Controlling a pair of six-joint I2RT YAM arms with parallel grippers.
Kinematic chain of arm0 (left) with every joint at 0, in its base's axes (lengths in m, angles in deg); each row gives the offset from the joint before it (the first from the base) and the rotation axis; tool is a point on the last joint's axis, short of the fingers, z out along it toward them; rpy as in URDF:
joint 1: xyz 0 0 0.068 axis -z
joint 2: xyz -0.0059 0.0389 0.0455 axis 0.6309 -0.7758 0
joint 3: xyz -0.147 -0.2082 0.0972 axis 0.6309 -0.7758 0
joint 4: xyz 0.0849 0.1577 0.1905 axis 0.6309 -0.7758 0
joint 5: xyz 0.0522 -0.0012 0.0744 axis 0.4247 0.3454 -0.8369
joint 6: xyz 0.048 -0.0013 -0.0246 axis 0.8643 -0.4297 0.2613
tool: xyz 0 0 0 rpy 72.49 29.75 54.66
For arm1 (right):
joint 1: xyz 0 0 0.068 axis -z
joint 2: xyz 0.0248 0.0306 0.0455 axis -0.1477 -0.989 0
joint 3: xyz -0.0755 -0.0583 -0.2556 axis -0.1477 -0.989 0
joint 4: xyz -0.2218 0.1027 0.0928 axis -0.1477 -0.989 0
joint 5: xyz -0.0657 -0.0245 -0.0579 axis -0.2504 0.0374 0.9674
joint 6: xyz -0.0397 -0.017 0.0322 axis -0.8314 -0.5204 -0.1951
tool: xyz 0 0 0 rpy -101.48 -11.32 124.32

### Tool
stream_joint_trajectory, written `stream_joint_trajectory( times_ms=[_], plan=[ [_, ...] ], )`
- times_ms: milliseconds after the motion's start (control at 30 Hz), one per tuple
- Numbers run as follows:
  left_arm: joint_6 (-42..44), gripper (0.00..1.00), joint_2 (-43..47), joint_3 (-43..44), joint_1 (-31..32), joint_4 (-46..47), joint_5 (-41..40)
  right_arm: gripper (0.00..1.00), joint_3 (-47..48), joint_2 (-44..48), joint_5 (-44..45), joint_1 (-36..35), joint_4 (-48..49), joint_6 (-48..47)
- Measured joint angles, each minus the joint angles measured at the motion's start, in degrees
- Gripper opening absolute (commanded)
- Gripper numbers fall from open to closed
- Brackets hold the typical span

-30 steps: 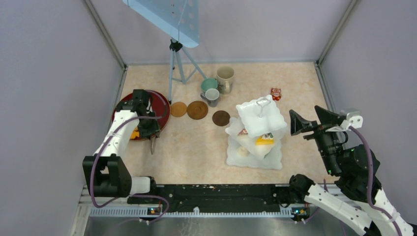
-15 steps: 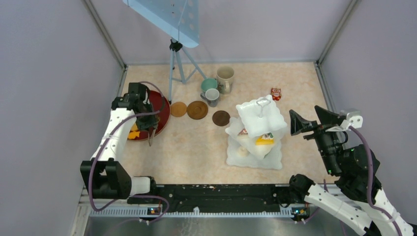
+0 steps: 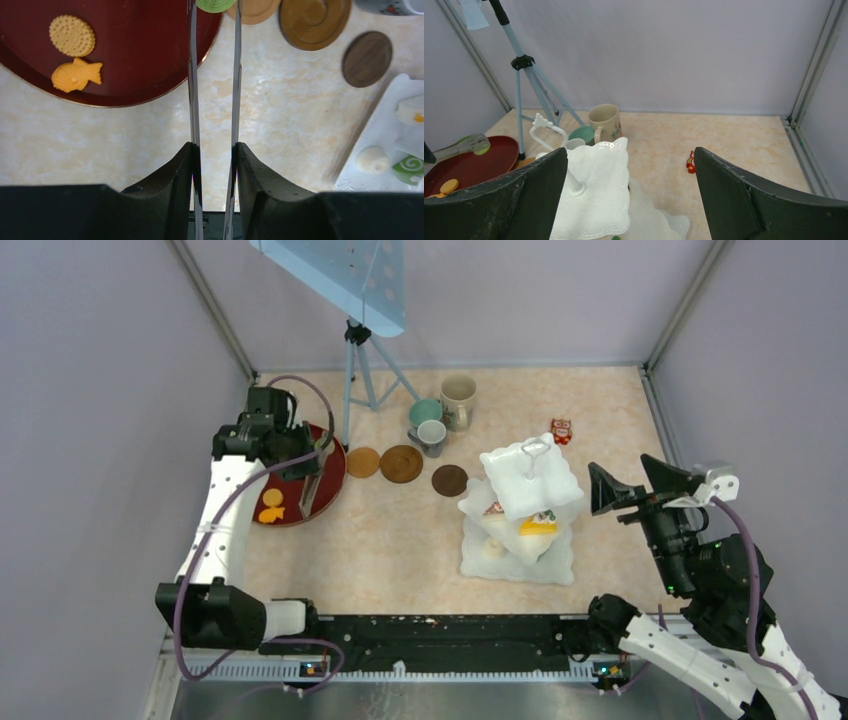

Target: Serve the afternoon tea

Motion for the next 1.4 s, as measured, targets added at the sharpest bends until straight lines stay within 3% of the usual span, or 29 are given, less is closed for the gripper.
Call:
stream_joint_trajectory(
  times_ms=[133, 333, 600, 767, 1400],
  plan=[
    [-0.11, 0.21, 0.00, 3.85, 4.46, -0.09, 1.03, 0.96, 0.04, -0.20, 0.00, 0.00, 0.11, -0.13],
    [-0.28, 0.20, -0.98, 13.53, 24.50, 0.94, -0.04, 0.97, 0.76, -1.90, 0.04, 0.00, 0.33, -0.83],
    [1.86, 0.20, -6.14, 22.36, 40.19, 4.11, -0.66, 0.97, 2.86, -2.23, 1.25, 0.00, 1.27, -2.14],
    [4.28, 0.20, -8.26, 22.80, 48.28, 5.38, -0.50, 0.97, 3.15, -2.23, 1.79, 0.00, 1.25, -2.54],
    [8.09, 0.20, -7.08, 21.68, 51.52, 11.26, -1.68, 0.96, 3.61, -2.19, 2.01, 0.00, 0.39, -0.90]
  ],
)
